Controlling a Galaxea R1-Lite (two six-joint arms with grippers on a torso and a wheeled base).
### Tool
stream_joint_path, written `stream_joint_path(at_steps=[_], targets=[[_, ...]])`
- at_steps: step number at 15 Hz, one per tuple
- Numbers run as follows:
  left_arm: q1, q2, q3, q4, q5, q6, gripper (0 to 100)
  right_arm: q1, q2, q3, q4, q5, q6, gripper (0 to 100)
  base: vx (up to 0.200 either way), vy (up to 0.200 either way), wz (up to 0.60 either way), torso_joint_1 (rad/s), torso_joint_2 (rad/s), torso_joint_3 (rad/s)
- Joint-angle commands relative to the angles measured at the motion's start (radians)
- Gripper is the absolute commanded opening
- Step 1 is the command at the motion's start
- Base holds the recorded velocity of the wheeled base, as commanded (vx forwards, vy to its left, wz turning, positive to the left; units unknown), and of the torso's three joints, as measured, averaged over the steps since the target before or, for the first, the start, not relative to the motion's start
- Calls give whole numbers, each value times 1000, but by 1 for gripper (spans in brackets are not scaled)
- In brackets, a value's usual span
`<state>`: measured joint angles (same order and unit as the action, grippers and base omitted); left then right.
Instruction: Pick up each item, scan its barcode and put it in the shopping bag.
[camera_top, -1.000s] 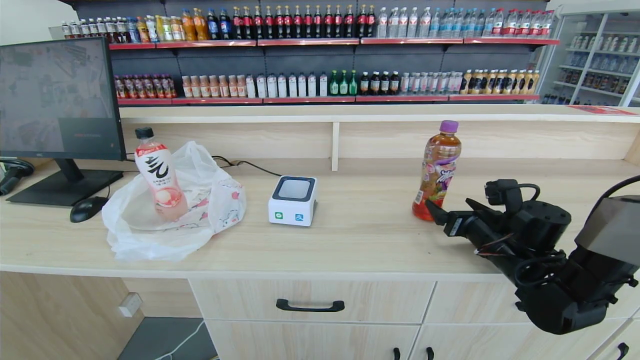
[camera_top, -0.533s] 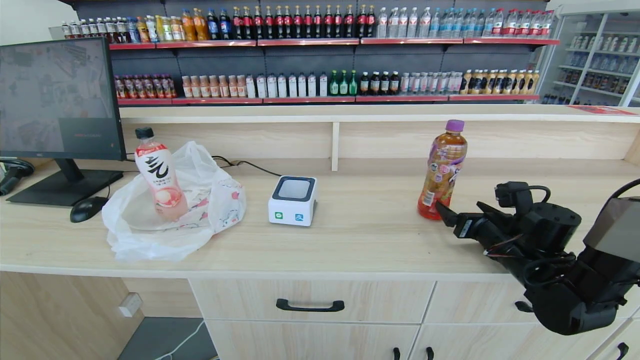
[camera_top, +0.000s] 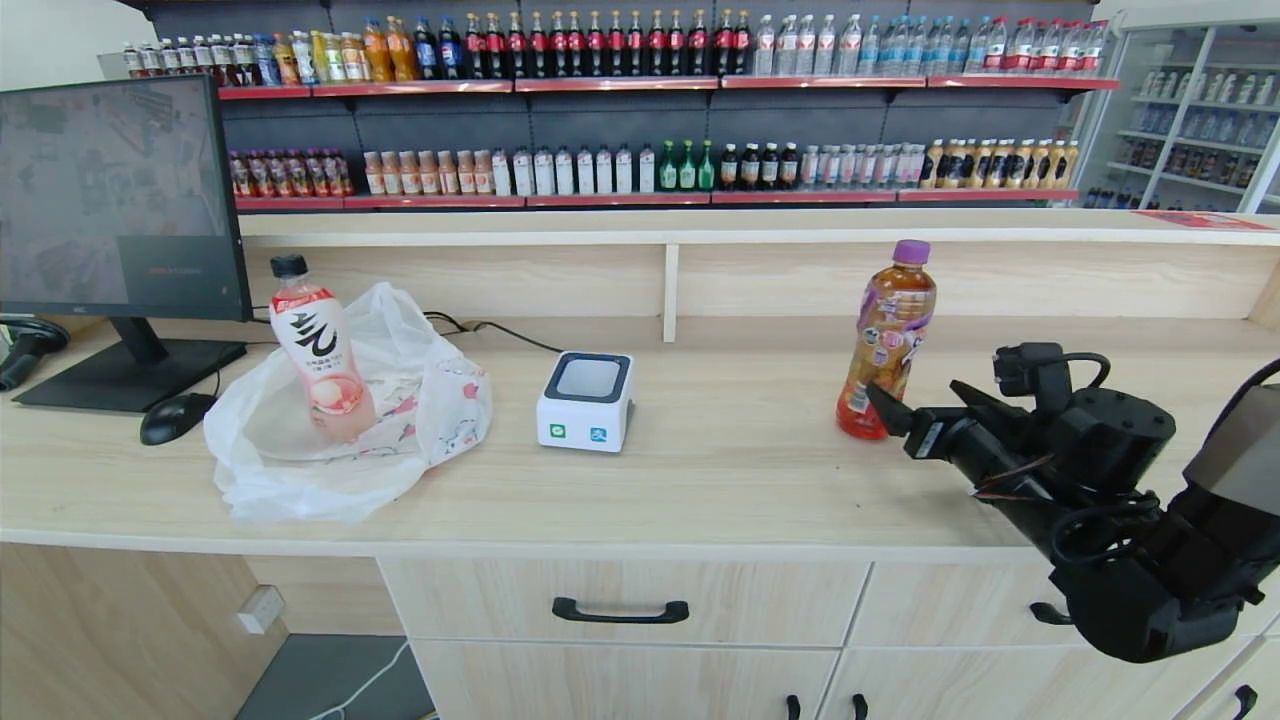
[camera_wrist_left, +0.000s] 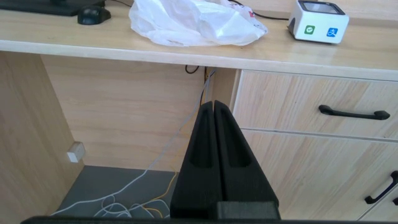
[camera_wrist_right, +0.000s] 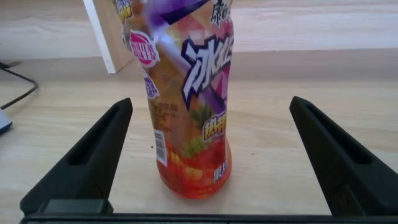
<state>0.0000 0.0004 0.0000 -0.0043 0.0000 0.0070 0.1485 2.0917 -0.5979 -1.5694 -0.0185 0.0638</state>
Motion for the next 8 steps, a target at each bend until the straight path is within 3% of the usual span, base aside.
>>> stream_joint_path(at_steps=[1,8], targets=[[-2,0,0,-3,0,-1,0,17,16,-77,-1,0,-2,100,0,0,0,0,0,0],[0,0,0,-6,0,2,0,16,120,-257,-1,0,-4,100,0,0,0,0,0,0]])
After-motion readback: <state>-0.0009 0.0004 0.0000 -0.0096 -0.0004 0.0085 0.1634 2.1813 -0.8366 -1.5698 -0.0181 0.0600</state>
